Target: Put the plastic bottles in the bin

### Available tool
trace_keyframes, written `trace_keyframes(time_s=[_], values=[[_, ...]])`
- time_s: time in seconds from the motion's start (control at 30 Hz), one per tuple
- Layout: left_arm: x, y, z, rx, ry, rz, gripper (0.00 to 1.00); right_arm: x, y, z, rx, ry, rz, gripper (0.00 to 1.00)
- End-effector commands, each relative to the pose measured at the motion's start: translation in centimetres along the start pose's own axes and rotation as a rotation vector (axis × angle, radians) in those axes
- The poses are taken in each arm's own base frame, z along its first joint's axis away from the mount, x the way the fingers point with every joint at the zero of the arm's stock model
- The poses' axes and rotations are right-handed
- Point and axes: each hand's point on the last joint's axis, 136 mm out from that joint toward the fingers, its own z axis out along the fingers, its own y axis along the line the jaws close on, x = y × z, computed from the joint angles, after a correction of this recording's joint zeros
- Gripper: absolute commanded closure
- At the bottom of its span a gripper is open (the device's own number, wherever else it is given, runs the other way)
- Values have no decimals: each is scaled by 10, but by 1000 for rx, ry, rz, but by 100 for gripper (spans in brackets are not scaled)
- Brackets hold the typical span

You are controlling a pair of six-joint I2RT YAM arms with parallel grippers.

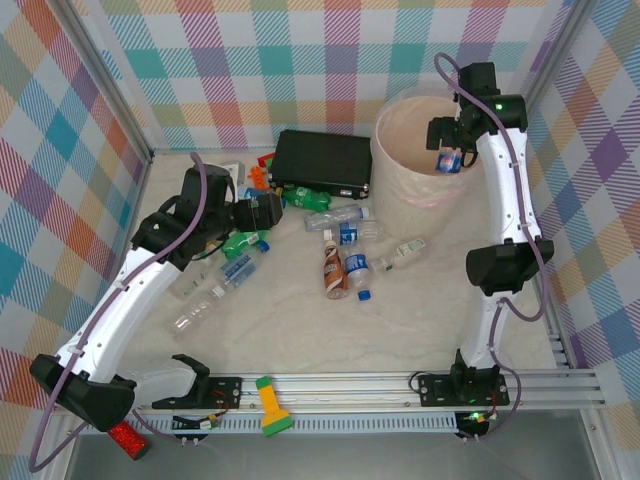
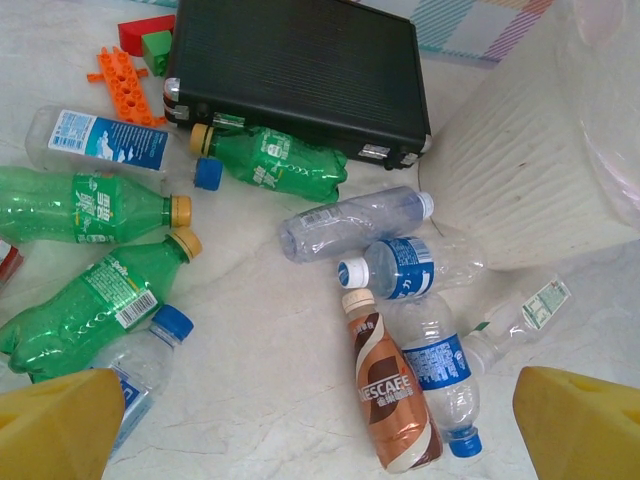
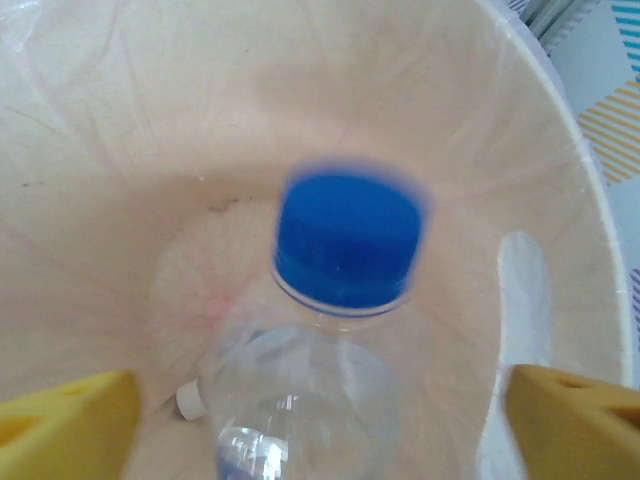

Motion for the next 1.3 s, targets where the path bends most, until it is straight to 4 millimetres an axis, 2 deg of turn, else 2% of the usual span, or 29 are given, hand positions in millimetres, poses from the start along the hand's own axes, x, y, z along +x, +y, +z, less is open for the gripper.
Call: trace_keyframes(time_s=[0.0,0.33,0.57,0.77,0.87,1.0,1.13,1.27], values=[[-13,-9,-4,28,-41,6,0,-8,-3,-14,-18,-40,19,1],[-13,-12,2,43,-31,-3,1,-9,0,-53,-73,-95,55,1],[-12,-13,5,49,-25,-3,1,14,7,-84,-125,-76,89,1],[-9,-21,14,86,12,-24,1,48,31,-101,-173,-81,76,1],[-4,-28,20,130,27,-32,0,74,45,-104,-184,-63,58,1],[4,-32,30,154,71,-43,0,114,77,-104,-205,-28,-41,1],[6,-32,34,148,89,-47,1,160,110,-94,-245,55,-88,1],[8,-30,35,141,97,-47,0,195,143,-75,-268,132,-140,1]])
